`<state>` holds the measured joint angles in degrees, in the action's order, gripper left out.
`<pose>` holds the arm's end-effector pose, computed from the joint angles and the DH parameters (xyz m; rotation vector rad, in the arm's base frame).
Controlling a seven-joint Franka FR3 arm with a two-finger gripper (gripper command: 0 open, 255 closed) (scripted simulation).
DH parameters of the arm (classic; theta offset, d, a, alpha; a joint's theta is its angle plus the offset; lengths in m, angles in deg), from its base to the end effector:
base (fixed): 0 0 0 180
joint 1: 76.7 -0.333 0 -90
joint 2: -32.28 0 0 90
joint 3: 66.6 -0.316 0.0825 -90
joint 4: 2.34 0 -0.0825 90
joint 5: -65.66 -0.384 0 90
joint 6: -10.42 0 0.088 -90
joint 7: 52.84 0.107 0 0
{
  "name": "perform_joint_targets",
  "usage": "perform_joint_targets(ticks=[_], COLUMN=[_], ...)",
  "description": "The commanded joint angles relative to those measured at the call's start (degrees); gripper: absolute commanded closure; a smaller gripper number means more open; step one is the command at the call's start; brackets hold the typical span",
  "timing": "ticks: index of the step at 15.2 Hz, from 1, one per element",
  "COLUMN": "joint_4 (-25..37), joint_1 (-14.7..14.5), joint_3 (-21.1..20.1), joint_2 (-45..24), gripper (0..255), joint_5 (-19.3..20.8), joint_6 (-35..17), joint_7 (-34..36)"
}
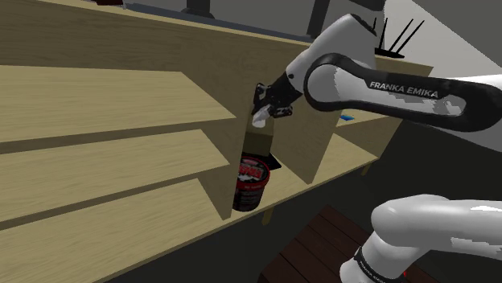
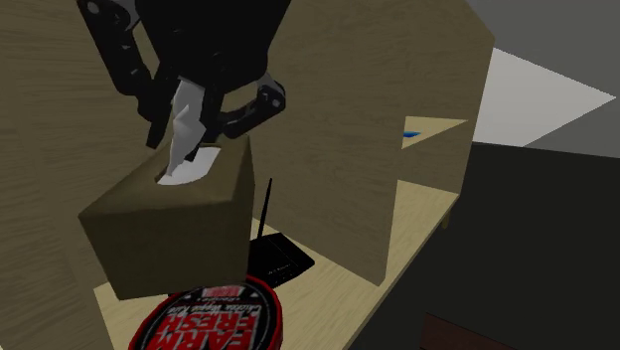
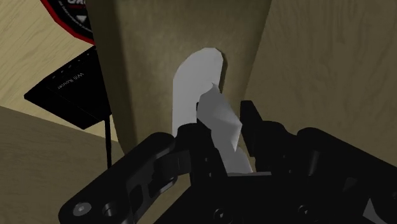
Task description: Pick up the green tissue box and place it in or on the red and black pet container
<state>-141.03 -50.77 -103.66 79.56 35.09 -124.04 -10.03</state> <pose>0.3793 0.1435 0.5905 -2.5070 1.0895 -0.8364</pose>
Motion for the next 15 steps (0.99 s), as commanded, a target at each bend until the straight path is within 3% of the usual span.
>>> perform_joint_targets(ticks=[1,15], joint_4=[0.45,-9.1], joint_1=[-0.45,-4.53], joint_3=[-0.44,-3.27], joint_2=[1.06,-1.61], gripper=[255,255], joint_5=[-0.01,-1.44], joint_6=[1.16,-10.59], joint_7=[1.18,2.04])
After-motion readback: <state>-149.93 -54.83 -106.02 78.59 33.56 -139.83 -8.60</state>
